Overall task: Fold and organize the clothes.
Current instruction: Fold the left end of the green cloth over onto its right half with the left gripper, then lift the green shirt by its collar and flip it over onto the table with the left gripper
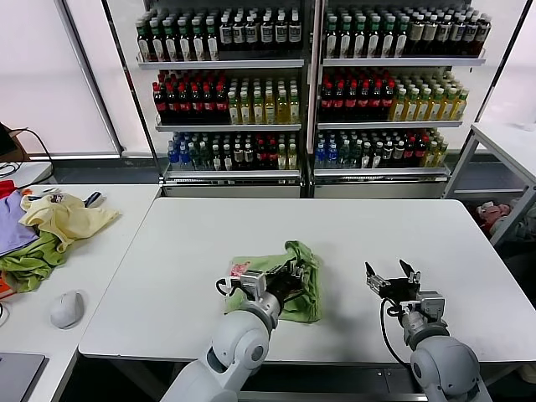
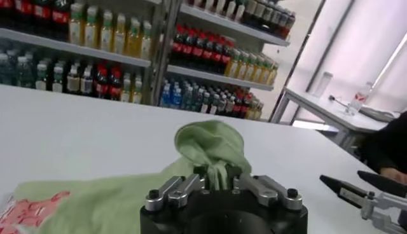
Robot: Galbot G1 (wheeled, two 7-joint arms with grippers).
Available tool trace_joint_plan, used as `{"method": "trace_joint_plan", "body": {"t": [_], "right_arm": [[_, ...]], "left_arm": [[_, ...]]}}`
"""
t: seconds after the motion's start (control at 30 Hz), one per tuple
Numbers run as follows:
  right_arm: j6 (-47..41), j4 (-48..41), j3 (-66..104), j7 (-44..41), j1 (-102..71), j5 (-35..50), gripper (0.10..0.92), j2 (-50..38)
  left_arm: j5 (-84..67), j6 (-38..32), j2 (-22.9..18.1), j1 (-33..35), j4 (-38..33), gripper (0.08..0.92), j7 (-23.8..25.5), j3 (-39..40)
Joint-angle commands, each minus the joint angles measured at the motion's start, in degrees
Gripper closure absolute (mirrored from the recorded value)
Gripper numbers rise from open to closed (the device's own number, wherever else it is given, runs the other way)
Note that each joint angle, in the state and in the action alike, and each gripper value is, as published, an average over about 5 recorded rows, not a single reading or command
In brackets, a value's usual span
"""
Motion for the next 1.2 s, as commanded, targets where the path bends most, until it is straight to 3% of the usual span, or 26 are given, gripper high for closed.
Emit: {"method": "trace_joint_plan", "body": {"t": [0.03, 0.3, 0.53, 0.83, 1.2], "right_arm": [[0.11, -0.20, -0.04, -0.04, 0.07, -0.02, 0.203, 0.04], [0.56, -0.93, -0.21, -0.15, 0.47, -0.01, 0.203, 0.12], [0.97, -1.59, -0.57, -0.24, 0.93, -0.07, 0.203, 0.26], [1.07, -1.69, -0.86, -0.20, 1.31, -0.07, 0.203, 0.18], [1.05, -0.72, -0.62, -0.17, 0.86, -0.06, 0.203, -0.09]], "left_arm": [[1.30, -2.30, -0.27, -0.61, -0.45, 0.576, 3.15, 2.61], [-3.44, -5.14, 2.96, 4.94, -5.28, 0.343, 4.84, -5.93], [4.65, -7.25, 7.75, 9.33, -2.98, 0.186, 3.13, -14.23], [14.70, -8.12, 7.99, 12.80, 0.64, 0.177, 2.13, -14.85], [16.26, -3.92, 5.63, 11.31, 4.01, 0.177, 0.61, -12.21]]}}
